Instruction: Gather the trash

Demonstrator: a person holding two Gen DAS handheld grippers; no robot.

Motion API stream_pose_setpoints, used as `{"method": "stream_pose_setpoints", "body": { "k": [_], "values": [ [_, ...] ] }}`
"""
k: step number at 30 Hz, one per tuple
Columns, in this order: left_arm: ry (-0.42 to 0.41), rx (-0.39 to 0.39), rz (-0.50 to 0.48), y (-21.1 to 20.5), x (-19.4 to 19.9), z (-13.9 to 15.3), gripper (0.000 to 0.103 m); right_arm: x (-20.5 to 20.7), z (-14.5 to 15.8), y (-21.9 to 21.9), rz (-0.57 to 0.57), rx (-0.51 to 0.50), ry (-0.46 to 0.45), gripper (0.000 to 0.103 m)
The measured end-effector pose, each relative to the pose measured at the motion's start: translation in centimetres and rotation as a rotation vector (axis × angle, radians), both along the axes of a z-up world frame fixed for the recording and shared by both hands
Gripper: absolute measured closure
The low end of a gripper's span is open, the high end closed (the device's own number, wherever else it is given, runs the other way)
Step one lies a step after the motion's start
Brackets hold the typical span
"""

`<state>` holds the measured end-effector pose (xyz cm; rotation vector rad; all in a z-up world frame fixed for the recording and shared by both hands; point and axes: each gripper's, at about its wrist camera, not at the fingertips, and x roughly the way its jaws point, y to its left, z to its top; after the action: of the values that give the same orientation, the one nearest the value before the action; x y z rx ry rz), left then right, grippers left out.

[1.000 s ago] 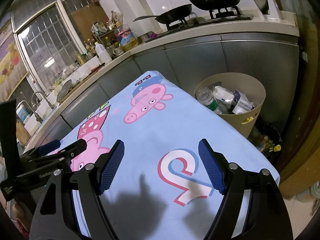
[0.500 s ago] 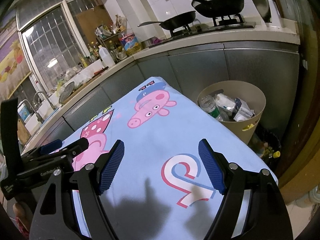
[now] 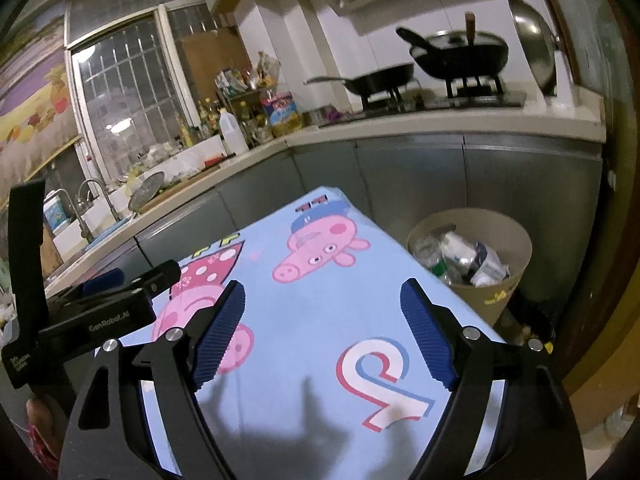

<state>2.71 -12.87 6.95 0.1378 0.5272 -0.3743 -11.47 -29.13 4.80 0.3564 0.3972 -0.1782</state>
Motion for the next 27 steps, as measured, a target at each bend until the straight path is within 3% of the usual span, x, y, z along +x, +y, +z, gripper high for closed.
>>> {"method": "stream_pose_setpoints", "body": {
  "k": [12, 19, 27],
  "values": [
    [-0.053, -0.029, 0.017, 0.5, -1.0, 1.3, 0.004, -1.1, 1.0, 0.2, -0.024, -0.017, -0.060, 0.020],
    [-0.081, -0.038, 0.029, 0.7, -1.8, 2.0, 0.004, -2.3, 1.7, 0.7, -0.037, -0.034, -0.127, 0.009],
    [-0.095, -0.036, 0.029, 0.7, -2.2, 2.3, 0.004, -2.6, 2.0, 0.6, -0.036, -0.031, -0.144, 0.008]
  ]
}}
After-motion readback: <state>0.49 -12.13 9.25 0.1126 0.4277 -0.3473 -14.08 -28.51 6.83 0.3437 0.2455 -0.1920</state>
